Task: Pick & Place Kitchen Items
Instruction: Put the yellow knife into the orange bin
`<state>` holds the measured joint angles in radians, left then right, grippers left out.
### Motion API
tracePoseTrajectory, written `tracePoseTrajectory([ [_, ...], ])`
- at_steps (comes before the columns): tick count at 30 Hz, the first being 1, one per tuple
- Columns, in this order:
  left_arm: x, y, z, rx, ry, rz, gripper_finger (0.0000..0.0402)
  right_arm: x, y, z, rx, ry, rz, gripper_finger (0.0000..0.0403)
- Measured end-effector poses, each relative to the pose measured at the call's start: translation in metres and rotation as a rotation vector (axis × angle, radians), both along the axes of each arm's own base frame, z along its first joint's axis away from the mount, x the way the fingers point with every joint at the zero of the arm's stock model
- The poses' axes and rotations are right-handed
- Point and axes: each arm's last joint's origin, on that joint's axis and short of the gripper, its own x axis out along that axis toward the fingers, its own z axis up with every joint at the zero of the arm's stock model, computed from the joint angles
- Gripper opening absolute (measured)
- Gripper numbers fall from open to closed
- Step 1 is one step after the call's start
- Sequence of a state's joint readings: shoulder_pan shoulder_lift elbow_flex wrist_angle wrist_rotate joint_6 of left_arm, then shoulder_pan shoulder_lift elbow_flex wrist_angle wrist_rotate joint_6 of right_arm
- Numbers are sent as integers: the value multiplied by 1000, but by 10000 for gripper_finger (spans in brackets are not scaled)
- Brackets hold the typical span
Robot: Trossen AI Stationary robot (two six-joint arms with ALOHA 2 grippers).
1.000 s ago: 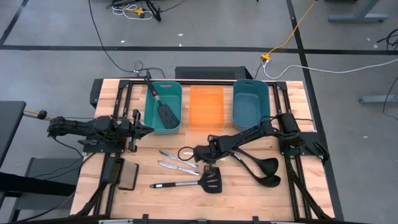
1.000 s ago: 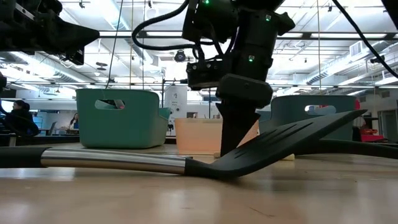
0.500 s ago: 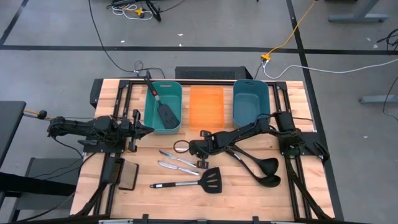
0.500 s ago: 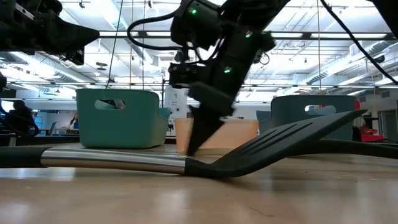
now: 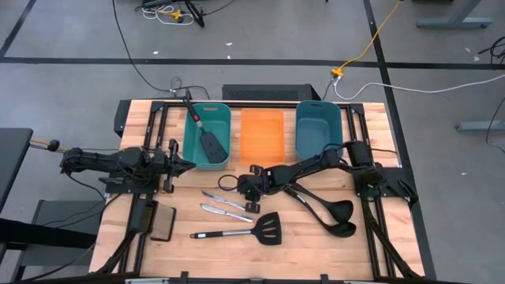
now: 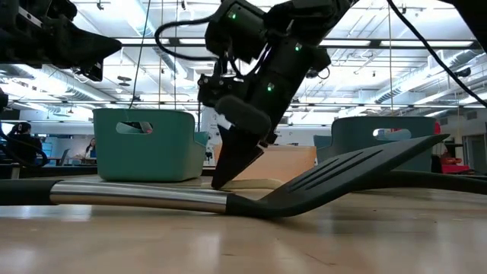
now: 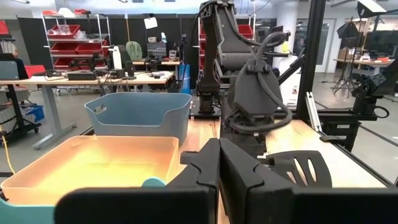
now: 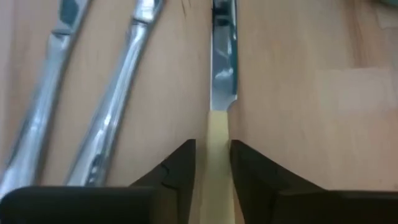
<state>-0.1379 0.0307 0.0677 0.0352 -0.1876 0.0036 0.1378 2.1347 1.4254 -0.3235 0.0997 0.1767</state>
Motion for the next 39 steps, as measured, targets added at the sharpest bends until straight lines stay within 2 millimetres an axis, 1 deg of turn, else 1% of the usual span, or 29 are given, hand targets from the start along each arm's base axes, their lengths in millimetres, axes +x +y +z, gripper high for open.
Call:
tracePoseTrajectory([
  [7,0,0,0,-5,0,-1,17,-1,1,21,34,-54,14,131],
  [11,0,0,0,-10,1,-2,15,-11,1,38,87,-14,-11,141],
  [13,0,0,0,-10,1,-2,14,-18,2,41,81,41,-31,149],
  [18,0,0,0,-9,1,-2,13,-34,8,35,55,204,-79,186],
  [21,0,0,0,-7,0,-2,13,-38,15,27,0,246,-80,203],
  [23,0,0,0,-7,1,0,13,-37,17,25,-20,238,-84,210],
  [26,0,0,0,-4,0,1,13,-36,17,25,-24,229,-86,215],
  [28,0,0,0,-5,0,1,13,-36,14,25,-51,223,-96,215],
  [31,0,0,0,-6,0,1,13,-33,8,24,-43,217,-101,215],
  [35,0,0,0,-7,0,2,13,-30,3,10,-11,253,-81,215],
  [39,0,0,-1,-5,5,2,12,-28,2,3,23,275,-55,215],
])
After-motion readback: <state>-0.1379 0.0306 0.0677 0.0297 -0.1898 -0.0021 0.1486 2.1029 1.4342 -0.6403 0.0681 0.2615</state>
